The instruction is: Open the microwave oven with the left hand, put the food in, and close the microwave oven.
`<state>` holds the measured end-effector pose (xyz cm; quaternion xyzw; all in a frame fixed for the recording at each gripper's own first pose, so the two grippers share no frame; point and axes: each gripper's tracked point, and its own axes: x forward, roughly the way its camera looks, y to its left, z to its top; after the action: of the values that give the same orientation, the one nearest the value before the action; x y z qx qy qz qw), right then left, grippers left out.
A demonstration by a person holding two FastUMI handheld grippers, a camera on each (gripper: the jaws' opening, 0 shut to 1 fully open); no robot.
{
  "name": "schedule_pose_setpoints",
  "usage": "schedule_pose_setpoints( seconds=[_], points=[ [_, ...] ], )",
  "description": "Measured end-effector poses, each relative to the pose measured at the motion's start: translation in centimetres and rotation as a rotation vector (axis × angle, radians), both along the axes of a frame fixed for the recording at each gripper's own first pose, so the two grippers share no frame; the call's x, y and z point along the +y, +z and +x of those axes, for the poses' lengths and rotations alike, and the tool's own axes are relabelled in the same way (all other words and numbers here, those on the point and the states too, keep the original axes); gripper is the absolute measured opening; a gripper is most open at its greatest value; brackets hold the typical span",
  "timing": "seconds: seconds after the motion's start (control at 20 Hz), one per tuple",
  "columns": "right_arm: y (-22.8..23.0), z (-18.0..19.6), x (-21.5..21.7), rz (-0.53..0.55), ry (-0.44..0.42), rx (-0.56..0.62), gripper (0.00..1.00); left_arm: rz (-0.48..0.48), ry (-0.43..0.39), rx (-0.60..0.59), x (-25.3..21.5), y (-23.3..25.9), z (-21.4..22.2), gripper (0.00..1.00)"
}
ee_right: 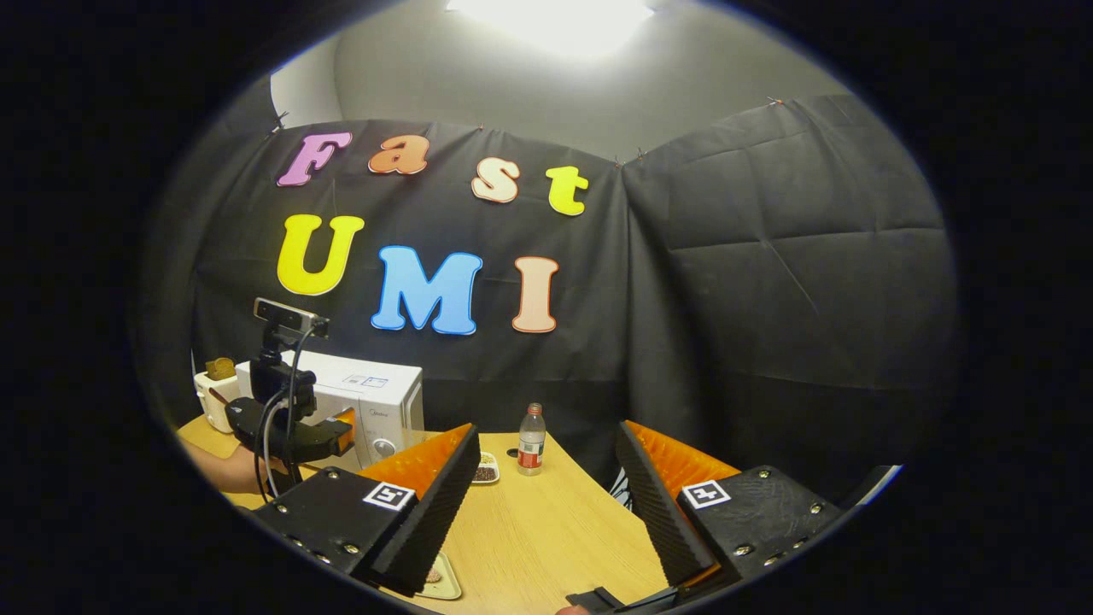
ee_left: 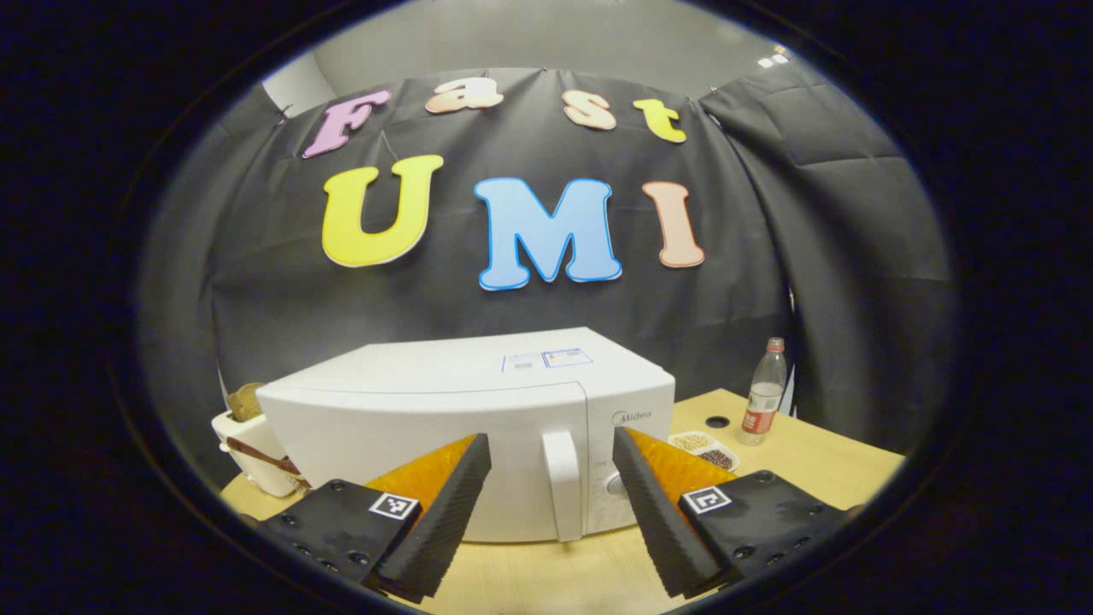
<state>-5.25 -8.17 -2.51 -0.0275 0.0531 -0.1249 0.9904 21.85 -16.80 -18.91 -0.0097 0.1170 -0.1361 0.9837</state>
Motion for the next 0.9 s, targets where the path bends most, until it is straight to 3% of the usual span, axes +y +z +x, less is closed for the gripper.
schedule_pose_setpoints(
  seconds=[0.25,0.35,0.55,0.75,0.9],
  points=[
    [0.4,-0.3,-0.4,-0.020,-0.009,-0.003,0.98,0.015,-0.002,0.088,-1.3,-3.7,1.5,0.89],
    [0.3,-0.4,-0.4,-0.025,-0.009,0.002,0.98,0.020,-0.011,0.122,-1.9,-5.1,1.8,0.80],
    [0.2,-0.8,-0.9,-0.036,-0.011,0.012,0.98,0.017,0.012,0.148,-2.0,-6.1,1.9,0.41],
    [0.3,-1.1,-1.0,-0.029,0.004,0.007,0.98,0.027,0.005,0.163,-1.8,-6.0,1.8,0.31],
    [0.5,-1.1,-1.0,-0.031,0.014,-0.005,0.98,0.048,0.005,0.175,-1.6,-6.2,1.8,0.17]
  ],
)
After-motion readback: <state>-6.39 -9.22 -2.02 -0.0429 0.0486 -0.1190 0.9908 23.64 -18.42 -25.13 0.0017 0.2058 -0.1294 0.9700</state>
